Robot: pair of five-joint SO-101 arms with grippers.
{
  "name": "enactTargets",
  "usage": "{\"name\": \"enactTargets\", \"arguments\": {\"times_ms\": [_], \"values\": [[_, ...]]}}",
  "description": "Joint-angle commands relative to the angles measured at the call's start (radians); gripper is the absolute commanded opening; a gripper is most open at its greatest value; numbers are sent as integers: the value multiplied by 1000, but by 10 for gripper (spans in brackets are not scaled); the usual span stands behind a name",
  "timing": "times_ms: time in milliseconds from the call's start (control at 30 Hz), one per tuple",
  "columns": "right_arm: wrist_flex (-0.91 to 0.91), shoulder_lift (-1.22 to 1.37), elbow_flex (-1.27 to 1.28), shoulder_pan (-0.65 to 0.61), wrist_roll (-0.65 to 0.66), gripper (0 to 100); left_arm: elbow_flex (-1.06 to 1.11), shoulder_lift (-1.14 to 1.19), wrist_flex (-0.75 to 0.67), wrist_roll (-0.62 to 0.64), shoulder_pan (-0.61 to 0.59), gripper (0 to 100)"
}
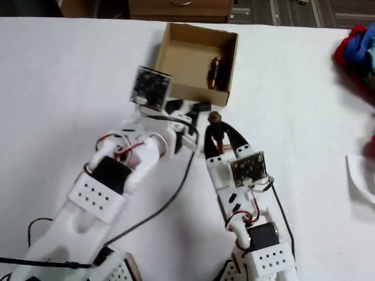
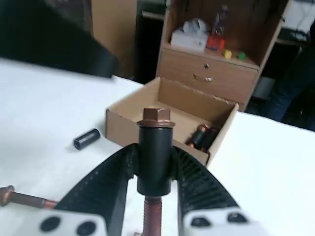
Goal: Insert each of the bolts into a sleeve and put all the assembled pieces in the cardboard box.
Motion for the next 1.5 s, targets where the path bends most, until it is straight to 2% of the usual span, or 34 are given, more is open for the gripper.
{"name": "enactTargets", "arguments": {"times_ms": [0,167,333,467,633,833,967,1033,1467], "values": [[-114,128,-26,67,-2,22,-65,-11,5,-6,-106,135],[-151,450,-276,97,-6,22,-22,-11,43,-11,-233,135],[-105,943,-749,108,-26,22,137,-8,29,-14,-384,138],[140,1353,-1281,142,-137,22,240,-8,-14,-77,-451,136],[460,1877,-2030,140,-252,22,375,-5,-115,-176,-460,135],[705,2476,-2877,136,-400,22,536,-5,-275,-183,-459,135],[812,2769,-3270,101,-404,22,576,-11,-345,-183,-462,135],[832,2867,-3363,77,-393,22,578,-9,-348,-183,-457,135],[705,2902,-3196,61,-368,22,578,-9,-344,-186,-460,135]]}}
